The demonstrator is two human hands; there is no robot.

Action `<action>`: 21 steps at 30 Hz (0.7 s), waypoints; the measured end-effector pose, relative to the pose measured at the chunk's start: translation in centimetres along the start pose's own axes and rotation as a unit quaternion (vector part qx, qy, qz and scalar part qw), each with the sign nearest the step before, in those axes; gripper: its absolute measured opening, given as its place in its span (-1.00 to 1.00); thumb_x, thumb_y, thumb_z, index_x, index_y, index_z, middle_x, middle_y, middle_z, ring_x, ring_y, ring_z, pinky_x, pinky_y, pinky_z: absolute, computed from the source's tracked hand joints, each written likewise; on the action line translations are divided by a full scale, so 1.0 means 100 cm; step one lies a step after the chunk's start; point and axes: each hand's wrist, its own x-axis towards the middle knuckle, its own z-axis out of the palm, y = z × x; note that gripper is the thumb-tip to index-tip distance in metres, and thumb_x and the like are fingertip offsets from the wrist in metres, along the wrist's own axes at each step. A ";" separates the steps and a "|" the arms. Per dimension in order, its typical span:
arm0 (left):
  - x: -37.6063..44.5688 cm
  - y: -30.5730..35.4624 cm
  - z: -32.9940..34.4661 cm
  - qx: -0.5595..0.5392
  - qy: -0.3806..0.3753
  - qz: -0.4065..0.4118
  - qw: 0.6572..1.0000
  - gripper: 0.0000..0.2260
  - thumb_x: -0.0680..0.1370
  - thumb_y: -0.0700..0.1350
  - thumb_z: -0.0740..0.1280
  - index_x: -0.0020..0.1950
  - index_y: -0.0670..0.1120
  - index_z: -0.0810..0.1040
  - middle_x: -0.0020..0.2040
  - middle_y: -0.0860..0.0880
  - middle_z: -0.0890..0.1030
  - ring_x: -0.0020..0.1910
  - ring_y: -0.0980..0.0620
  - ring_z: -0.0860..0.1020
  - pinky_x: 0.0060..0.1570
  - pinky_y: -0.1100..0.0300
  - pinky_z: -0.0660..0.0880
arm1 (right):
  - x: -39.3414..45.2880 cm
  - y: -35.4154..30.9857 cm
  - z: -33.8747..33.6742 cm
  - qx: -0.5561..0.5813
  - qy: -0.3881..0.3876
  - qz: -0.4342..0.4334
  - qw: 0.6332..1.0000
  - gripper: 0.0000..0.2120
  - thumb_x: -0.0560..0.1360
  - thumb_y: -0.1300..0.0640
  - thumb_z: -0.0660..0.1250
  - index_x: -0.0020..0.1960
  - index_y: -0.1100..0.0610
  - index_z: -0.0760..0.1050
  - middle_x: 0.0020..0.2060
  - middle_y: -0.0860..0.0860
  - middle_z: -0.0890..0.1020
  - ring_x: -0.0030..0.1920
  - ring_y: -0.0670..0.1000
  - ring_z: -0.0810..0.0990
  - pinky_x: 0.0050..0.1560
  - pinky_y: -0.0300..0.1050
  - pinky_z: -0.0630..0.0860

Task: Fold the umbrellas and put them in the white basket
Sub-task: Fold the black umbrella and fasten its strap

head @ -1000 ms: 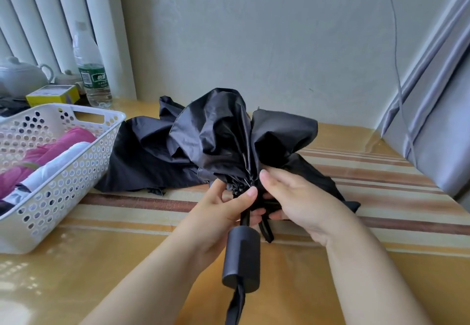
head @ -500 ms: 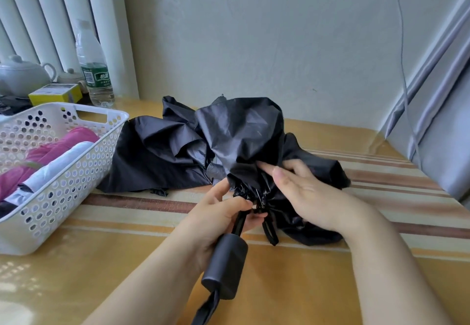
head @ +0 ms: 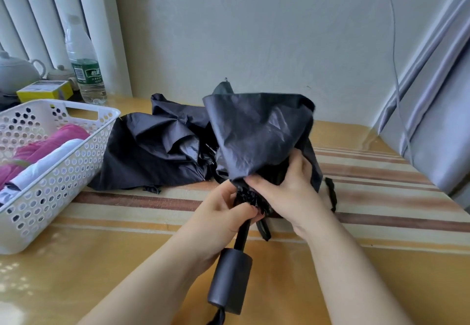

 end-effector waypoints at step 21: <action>0.000 0.003 -0.012 0.247 -0.022 0.053 0.967 -0.62 0.51 -0.28 0.26 0.09 0.22 0.48 -0.15 0.08 0.64 -0.07 0.09 0.60 0.12 0.05 0.51 | -0.005 0.003 -0.004 -0.085 -0.080 -0.227 0.967 -0.38 0.61 0.26 0.17 0.36 -0.44 0.23 0.51 -0.27 -0.26 0.14 -0.72 -0.01 0.11 -0.71 0.13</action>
